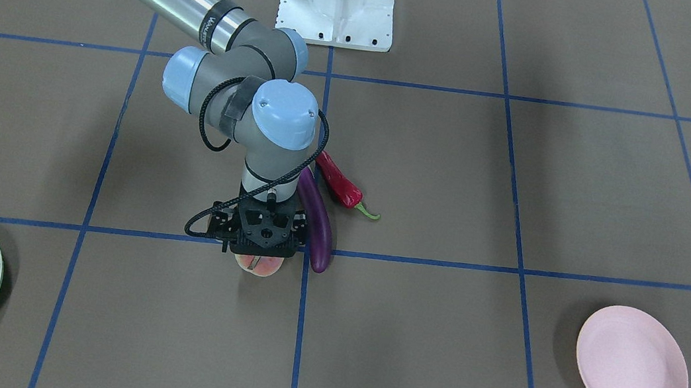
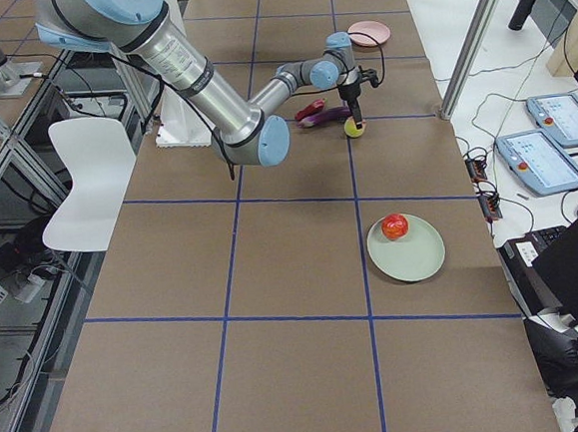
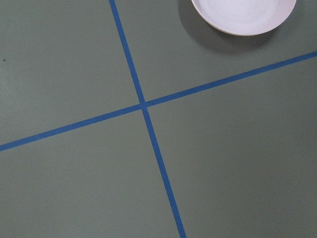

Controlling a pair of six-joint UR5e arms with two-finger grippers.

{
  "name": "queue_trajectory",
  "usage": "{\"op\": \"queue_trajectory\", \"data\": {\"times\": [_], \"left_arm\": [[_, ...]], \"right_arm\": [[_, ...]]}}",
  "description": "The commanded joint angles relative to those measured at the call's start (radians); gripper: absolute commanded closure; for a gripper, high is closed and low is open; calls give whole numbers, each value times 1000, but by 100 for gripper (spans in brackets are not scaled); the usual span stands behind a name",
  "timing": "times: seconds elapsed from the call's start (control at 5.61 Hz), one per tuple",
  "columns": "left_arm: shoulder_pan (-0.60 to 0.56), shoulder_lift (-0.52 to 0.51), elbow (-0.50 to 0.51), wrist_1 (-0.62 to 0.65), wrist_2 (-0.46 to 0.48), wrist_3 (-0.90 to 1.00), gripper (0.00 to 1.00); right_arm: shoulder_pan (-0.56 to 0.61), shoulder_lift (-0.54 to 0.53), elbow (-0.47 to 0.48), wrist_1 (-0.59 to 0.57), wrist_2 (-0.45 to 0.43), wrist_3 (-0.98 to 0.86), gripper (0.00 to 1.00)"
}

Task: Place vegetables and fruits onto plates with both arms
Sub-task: 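Close the right gripper on the peach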

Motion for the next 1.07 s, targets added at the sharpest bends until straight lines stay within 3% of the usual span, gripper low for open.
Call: {"op": "queue_trajectory", "data": {"times": [0.0,0.89], "left_arm": [[0,0,-3,0,0,-1,0],[0,-8,5,0,0,-1,0]], "right_arm": [[0,22,-26,41,-2,19,1],[-25,15,-64,36,-2,-27,1]]}}
